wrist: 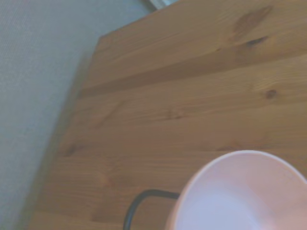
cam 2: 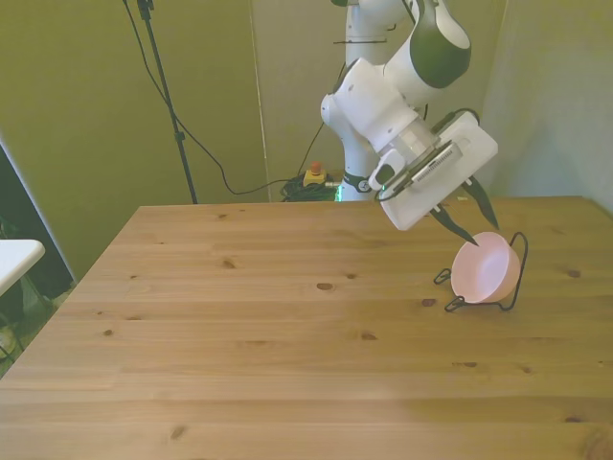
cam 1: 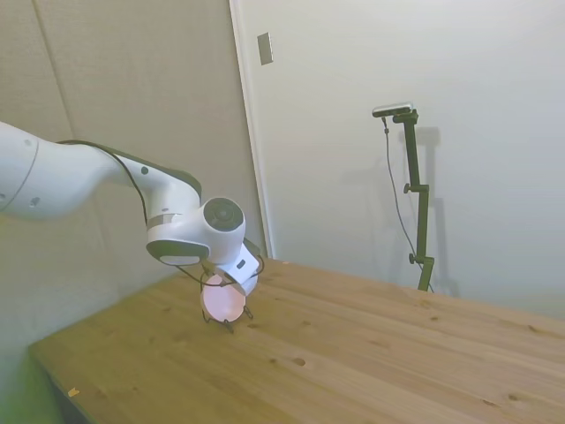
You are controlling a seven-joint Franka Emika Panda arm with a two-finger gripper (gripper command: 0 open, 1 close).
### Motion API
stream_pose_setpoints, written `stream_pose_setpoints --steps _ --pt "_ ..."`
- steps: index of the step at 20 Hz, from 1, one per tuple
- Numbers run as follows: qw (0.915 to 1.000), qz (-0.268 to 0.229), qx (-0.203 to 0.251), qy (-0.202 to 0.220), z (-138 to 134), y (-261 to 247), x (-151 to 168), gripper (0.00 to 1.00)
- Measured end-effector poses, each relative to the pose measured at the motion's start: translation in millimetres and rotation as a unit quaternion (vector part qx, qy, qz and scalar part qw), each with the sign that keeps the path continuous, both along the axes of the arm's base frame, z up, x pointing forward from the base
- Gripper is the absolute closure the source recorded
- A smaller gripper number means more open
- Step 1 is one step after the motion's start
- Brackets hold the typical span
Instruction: Load the bowl
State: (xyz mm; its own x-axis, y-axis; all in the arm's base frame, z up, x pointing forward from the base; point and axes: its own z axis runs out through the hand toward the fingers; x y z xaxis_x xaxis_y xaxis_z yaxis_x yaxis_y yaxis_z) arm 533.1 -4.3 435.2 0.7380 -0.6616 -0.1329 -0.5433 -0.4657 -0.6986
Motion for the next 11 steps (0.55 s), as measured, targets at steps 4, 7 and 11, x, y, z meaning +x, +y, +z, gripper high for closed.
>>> stream_pose_setpoints --steps 4,7,11 --pt "0.9962 -0.047 -0.061 0.042 26.4 -32.5 -24.3 0.00" --pt "0.9848 -0.085 -0.119 0.093 42.4 -49.0 -43.3 0.00" --pt "0.9587 -0.123 -0.183 0.179 56.8 -48.6 -61.1 0.00"
